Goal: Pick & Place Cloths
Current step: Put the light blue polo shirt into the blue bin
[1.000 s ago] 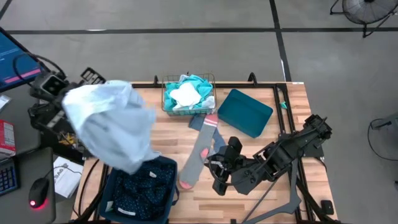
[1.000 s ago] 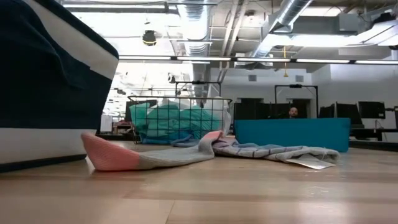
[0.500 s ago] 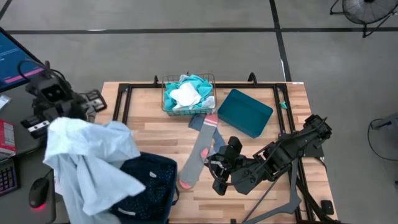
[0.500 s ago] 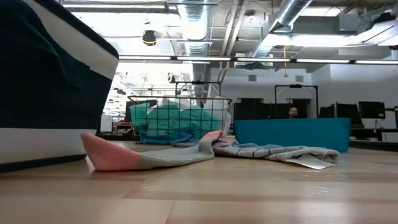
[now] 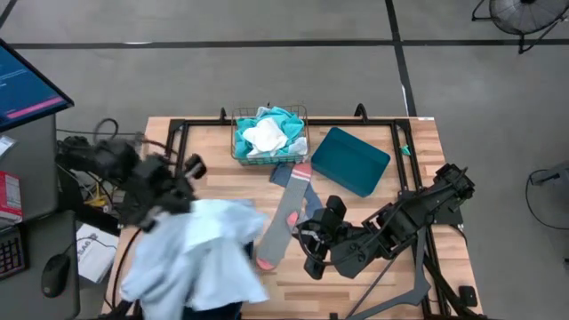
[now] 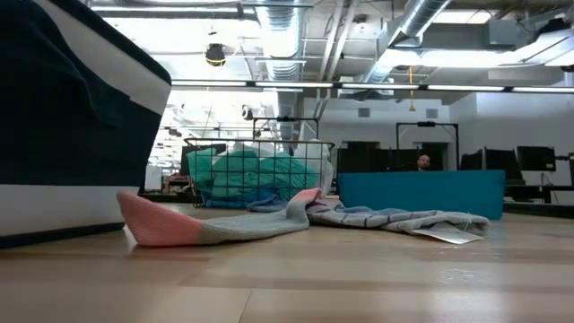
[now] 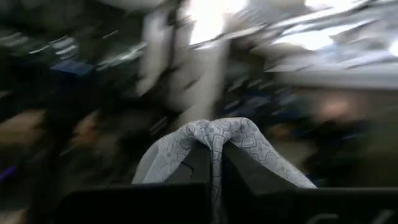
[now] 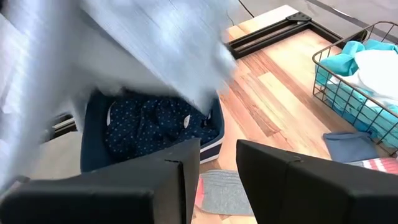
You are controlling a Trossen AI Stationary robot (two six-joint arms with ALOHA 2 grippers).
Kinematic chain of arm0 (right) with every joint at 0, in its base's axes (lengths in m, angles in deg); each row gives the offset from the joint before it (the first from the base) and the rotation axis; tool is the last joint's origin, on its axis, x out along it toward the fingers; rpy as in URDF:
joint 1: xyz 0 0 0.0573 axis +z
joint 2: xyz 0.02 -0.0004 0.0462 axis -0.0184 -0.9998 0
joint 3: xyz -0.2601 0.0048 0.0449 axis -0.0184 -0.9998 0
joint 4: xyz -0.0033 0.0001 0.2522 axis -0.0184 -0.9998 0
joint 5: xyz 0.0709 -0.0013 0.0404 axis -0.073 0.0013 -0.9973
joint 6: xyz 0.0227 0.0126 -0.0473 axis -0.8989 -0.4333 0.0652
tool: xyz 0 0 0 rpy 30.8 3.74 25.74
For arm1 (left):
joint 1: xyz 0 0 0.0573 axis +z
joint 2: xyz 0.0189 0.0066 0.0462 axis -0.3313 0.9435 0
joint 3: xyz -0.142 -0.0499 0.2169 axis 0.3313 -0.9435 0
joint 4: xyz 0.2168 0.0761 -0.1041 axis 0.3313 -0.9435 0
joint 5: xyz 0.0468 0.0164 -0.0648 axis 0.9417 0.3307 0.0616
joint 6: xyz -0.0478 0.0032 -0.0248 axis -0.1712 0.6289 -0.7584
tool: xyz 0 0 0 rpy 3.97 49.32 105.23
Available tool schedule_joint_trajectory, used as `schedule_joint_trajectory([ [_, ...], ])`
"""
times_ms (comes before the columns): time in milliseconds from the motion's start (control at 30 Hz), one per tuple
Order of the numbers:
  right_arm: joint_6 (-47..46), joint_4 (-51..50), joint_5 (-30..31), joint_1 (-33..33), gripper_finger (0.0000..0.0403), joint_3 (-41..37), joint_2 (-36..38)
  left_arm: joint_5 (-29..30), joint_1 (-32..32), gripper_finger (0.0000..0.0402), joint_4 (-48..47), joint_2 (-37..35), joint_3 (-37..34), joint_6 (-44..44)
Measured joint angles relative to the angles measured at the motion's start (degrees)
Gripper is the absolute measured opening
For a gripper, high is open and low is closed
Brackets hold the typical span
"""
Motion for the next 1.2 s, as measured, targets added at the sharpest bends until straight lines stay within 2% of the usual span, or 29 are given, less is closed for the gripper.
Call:
schedule_joint_trajectory([
  [133,-0.91,0.01,-0.01,0.88,0.0102,0.0,0.0,12.38,0.0,0.0001,-7.35,0.02,-4.15,-2.05],
  [333,-1.99,0.39,-0.01,2.6,0.0102,0.0,0.0,21.36,-4.86,0.0001,-18.46,-0.36,-5.11,-9.61],
  [500,-3.45,0.51,-0.01,3.42,0.0102,0.0,-0.02,22.8,-13.59,0.0,-22.84,-3.46,-5.04,-22.31],
  [733,-3.01,0.47,0.07,3.31,0.0102,0.0,-0.02,24.33,-30.59,0.0,-28.72,-3.24,-4.93,-39.86],
  [1000,-1.77,0.4,0.22,1.96,0.0102,-0.02,-0.02,27.43,-45.82,0.0,-50.35,4.22,-4.93,-66.6],
  [1200,-1.31,0.42,0.07,0.63,0.0102,-0.02,-0.02,29.81,-49.24,0.0,-67.97,11.8,-4.95,-83.16],
])
